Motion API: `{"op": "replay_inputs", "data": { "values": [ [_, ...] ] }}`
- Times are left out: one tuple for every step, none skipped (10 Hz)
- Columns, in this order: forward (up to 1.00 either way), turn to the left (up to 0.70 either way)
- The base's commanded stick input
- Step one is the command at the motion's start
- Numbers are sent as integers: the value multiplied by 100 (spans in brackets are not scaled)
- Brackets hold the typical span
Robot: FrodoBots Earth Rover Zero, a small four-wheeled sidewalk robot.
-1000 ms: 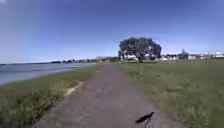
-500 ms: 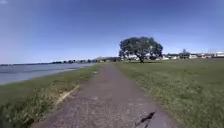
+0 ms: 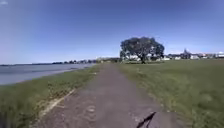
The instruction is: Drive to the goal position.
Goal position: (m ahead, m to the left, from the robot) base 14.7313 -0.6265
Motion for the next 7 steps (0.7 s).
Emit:
{"op": "replay_inputs", "data": {
  "values": [
    [70, 0],
    [70, 0],
    [70, 0],
    [70, 0],
    [70, 0],
    [70, 0],
    [70, 0]
  ]
}}
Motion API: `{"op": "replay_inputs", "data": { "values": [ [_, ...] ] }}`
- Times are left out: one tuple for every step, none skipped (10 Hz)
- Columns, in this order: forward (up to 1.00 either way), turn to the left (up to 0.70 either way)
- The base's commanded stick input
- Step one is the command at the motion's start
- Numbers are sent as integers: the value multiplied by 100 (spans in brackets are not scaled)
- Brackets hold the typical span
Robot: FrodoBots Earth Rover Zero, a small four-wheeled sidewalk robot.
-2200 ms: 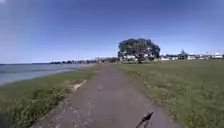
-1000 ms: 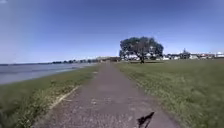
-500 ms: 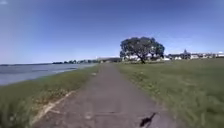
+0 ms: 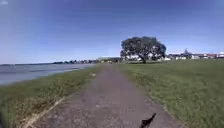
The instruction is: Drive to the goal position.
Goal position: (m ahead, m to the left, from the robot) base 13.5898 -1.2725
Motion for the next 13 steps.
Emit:
{"op": "replay_inputs", "data": {
  "values": [
    [70, 0],
    [70, 0],
    [70, 0],
    [70, 0],
    [70, 0],
    [70, 0],
    [70, 0],
    [70, 0],
    [70, 0],
    [70, 0],
    [70, 0],
    [70, 0],
    [70, 0]
  ]
}}
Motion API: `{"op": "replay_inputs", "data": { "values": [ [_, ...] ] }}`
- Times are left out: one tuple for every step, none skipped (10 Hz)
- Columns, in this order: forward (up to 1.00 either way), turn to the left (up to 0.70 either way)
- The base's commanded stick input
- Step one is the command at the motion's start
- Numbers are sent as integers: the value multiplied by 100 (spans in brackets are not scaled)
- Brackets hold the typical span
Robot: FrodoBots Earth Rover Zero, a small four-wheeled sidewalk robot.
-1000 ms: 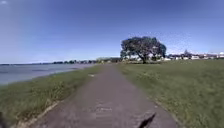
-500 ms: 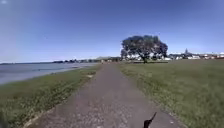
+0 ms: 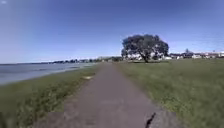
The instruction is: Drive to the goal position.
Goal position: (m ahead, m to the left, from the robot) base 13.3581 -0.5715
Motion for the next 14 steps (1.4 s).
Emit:
{"op": "replay_inputs", "data": {
  "values": [
    [70, 0],
    [70, 0],
    [70, 0],
    [70, 0],
    [70, 0],
    [70, 0],
    [70, 0],
    [70, 0],
    [70, 0],
    [70, 0],
    [70, 0],
    [70, 0],
    [70, 0],
    [70, 0]
  ]
}}
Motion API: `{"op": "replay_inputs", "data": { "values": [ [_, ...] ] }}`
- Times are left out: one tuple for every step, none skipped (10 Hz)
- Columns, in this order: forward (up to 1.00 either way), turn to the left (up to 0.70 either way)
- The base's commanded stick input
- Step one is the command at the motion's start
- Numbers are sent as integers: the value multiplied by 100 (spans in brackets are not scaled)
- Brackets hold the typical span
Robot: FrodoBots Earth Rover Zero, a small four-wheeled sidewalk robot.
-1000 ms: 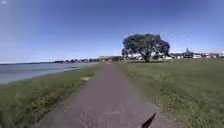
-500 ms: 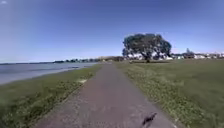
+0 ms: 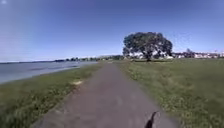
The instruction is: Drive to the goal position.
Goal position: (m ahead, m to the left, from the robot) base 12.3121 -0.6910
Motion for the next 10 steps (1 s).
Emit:
{"op": "replay_inputs", "data": {
  "values": [
    [70, 0],
    [70, 0],
    [70, 0],
    [70, 0],
    [70, 0],
    [70, 0],
    [70, 0],
    [70, 0],
    [70, 0],
    [70, 0]
  ]
}}
